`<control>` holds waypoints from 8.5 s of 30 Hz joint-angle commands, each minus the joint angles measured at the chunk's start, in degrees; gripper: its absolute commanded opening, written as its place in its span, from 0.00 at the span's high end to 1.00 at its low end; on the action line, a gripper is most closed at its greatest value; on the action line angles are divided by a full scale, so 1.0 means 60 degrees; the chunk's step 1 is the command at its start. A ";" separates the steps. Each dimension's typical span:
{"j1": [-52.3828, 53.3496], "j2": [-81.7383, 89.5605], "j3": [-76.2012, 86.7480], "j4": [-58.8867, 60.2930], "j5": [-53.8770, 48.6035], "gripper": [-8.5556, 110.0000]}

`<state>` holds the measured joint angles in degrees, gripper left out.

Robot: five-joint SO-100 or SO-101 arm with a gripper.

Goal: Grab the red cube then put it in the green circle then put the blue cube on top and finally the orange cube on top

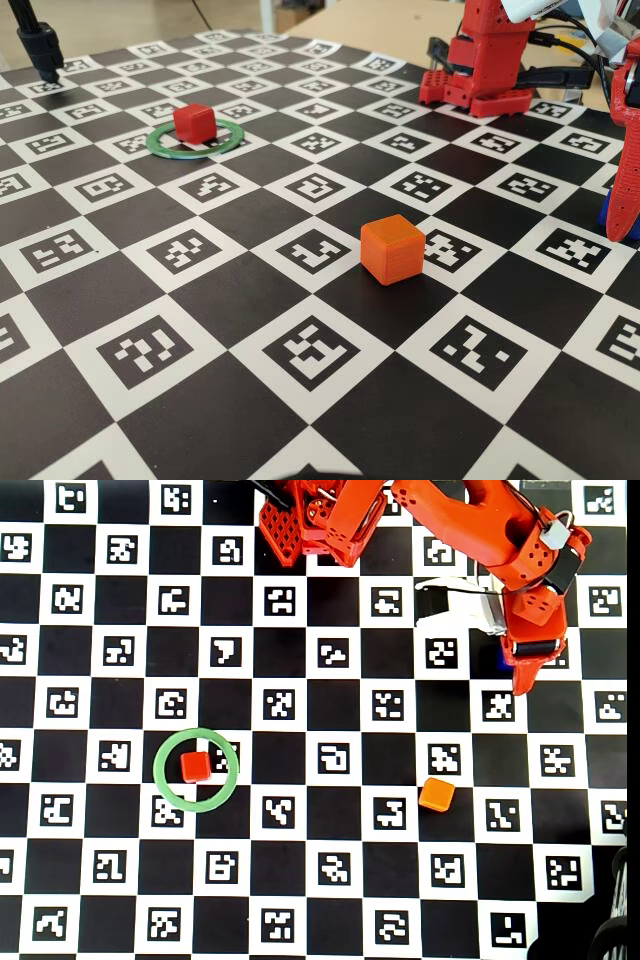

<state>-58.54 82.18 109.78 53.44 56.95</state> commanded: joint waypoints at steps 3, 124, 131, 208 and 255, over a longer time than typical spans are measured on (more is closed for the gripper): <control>-0.0044 0.0234 -0.0103 -0.0088 0.0513 0.61; 1.3755 -0.1509 -0.9624 0.8145 -1.4136 0.86; 1.4106 -0.2065 -1.0225 0.8027 -1.4370 0.86; 1.4253 -0.2593 -0.8540 0.5757 -1.3945 0.86; 1.4414 -0.2856 -0.6987 0.4409 -1.5249 0.86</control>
<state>27.33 64.25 68.38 80.42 -34.19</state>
